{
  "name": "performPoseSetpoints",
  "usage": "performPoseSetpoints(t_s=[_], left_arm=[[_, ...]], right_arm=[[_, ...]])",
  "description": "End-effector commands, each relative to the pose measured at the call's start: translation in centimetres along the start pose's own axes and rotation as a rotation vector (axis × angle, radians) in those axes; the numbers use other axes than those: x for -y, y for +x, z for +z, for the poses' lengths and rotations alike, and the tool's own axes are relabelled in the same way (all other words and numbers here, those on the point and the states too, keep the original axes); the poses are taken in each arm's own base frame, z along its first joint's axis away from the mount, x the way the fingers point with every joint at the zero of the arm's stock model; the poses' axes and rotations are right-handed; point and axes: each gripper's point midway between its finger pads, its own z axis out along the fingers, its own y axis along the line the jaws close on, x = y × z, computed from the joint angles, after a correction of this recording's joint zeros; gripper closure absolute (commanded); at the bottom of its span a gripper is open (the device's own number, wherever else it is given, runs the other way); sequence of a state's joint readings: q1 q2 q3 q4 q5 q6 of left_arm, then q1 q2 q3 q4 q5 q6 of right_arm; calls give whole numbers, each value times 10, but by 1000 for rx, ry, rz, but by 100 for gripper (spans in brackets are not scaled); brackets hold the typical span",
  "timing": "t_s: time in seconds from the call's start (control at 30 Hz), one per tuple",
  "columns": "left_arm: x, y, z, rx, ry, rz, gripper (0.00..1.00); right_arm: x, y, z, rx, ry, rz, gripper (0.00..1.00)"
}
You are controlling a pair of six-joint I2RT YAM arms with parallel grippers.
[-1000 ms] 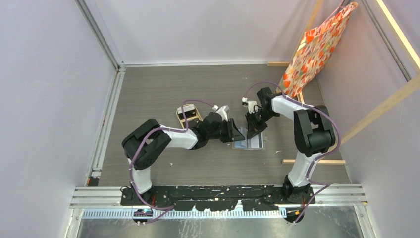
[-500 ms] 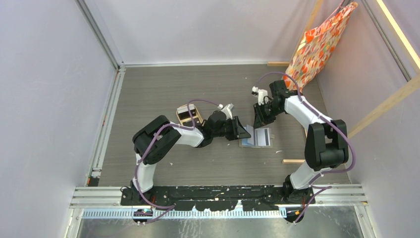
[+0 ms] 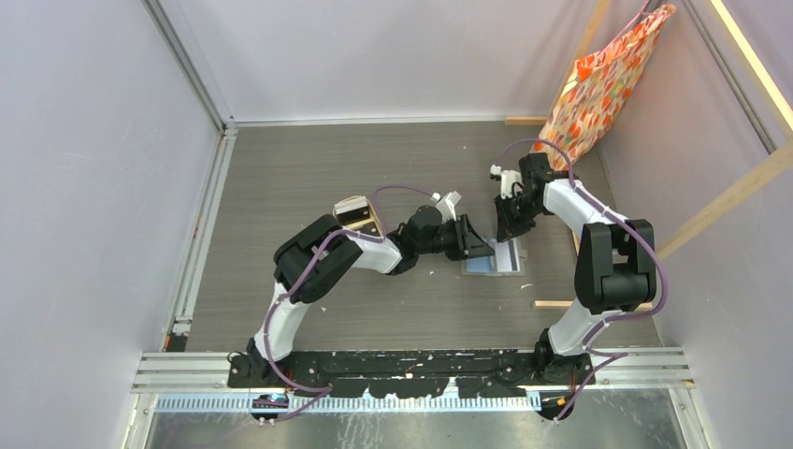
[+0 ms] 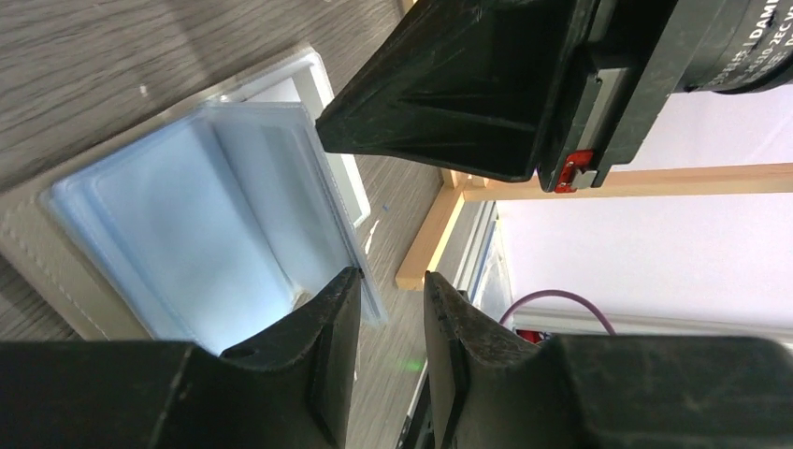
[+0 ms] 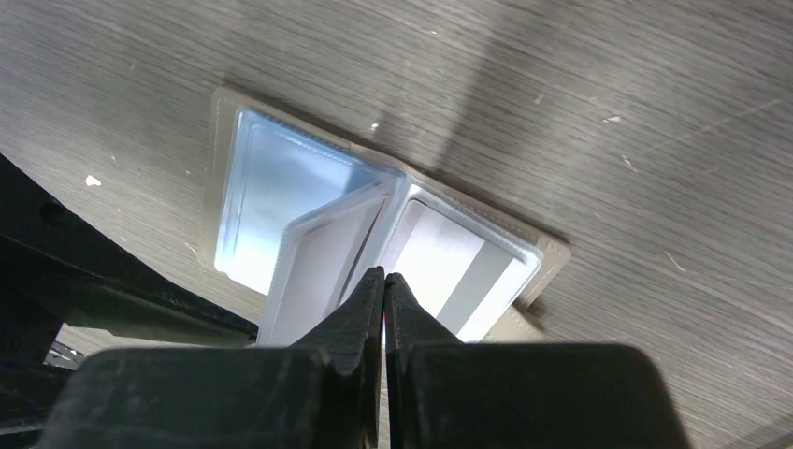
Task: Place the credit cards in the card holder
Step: Turn over the card slot in the card holder.
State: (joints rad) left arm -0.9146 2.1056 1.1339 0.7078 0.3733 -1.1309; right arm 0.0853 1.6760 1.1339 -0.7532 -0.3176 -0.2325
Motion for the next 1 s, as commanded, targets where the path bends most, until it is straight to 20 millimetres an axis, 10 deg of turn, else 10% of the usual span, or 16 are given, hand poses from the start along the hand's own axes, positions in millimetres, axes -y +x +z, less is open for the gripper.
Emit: performPoseSetpoints(t_s=[0.0, 0.5, 0.97], left_arm=[[24, 4, 16, -24, 93, 12, 67], [19, 12, 47, -51, 47, 29, 62], [-41, -14, 37, 91, -151, -114, 61]], right_arm=[[9, -5, -10, 40, 15, 18, 94], [14, 2, -8, 11, -21, 52, 93], [7, 4, -8, 3, -64, 39, 87]])
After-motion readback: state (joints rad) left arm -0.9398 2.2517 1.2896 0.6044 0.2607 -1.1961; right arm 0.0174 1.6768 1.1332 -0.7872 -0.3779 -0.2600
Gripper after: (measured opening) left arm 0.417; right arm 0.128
